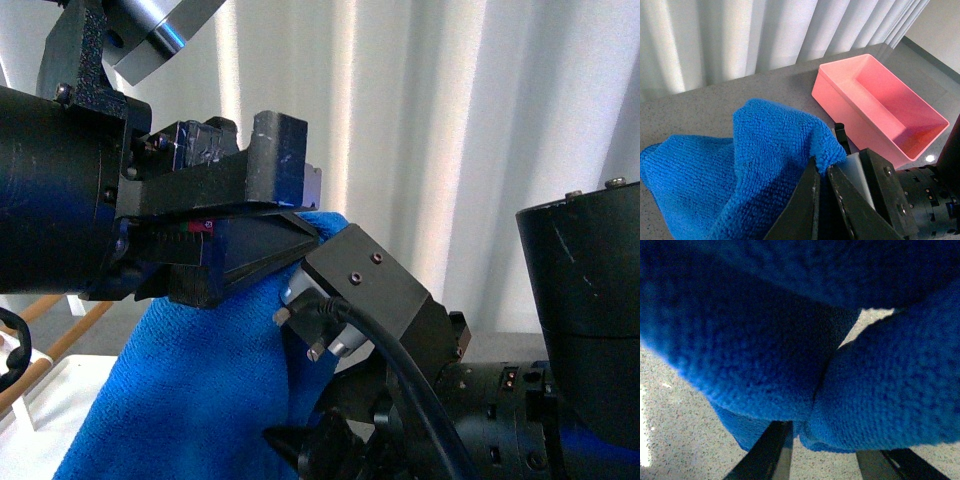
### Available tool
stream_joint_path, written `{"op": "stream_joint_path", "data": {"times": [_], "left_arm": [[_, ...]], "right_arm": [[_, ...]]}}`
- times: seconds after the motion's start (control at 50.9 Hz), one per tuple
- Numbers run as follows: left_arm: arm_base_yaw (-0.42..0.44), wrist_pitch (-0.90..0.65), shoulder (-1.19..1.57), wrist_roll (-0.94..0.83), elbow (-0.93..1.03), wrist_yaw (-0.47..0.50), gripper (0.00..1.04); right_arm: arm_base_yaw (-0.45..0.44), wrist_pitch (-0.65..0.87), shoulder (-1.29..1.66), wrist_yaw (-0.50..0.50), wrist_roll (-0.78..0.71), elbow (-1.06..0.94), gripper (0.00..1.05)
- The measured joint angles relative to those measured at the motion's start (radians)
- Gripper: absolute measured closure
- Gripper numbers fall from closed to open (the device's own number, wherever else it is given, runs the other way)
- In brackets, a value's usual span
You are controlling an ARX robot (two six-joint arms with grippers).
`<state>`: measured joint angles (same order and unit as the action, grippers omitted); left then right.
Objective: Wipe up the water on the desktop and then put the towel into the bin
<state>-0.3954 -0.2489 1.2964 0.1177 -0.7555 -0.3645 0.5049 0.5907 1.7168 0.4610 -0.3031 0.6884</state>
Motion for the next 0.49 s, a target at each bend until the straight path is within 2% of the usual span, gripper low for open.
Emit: {"op": "stream_joint_path", "data": {"times": [0.255, 0.491], "left_arm": [[0.000, -0.001, 0.000, 0.000, 0.000, 0.004, 1.01], [0.001, -0.001, 0.000, 0.000, 0.000, 0.004, 1.01]], "right_arm": [[0.000, 0.048, 0.010, 0.010, 0.035, 0.002, 1.01], [-0.001, 0.103, 0.010, 0.013, 0.088, -0.003, 1.01]]}}
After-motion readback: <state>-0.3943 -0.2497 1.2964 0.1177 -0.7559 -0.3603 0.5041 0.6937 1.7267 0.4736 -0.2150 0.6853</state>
